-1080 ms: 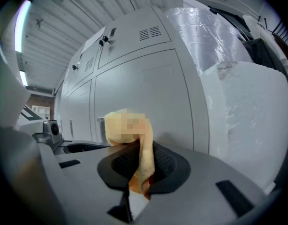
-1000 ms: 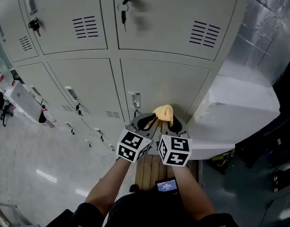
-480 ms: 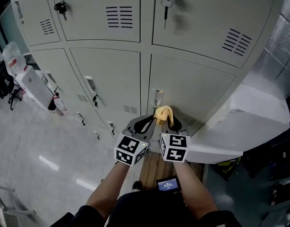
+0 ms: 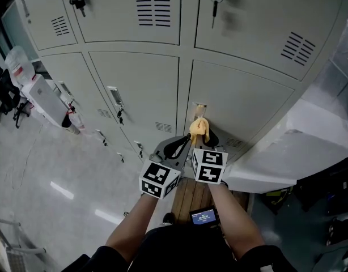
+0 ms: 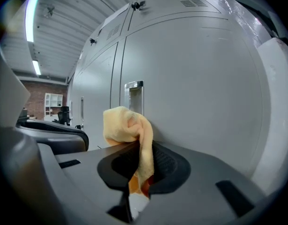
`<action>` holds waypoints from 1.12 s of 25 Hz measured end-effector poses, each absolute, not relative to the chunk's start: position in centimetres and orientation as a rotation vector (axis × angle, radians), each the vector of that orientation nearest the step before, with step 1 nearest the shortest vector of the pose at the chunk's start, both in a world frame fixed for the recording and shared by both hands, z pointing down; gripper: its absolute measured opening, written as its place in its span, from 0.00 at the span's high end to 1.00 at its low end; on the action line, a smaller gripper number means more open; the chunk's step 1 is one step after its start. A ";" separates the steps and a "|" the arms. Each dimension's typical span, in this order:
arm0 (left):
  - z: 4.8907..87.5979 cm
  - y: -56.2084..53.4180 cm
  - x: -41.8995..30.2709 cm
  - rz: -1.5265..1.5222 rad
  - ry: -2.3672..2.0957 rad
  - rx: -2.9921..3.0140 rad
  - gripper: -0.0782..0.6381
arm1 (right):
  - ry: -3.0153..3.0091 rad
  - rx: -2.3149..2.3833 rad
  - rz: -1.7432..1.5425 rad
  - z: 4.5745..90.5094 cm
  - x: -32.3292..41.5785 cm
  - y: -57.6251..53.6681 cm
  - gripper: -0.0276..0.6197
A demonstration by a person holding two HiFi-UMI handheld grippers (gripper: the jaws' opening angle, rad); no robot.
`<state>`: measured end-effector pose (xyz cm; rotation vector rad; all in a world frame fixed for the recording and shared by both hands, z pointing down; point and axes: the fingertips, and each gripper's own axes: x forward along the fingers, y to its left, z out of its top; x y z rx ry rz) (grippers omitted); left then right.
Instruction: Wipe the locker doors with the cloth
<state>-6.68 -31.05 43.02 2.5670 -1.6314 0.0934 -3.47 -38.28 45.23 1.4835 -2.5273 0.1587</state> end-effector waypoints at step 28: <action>43.9 -31.9 -0.3 0.158 -1.459 2.673 0.84 | -2.425 1.629 0.188 46.3 3.8 -38.8 0.85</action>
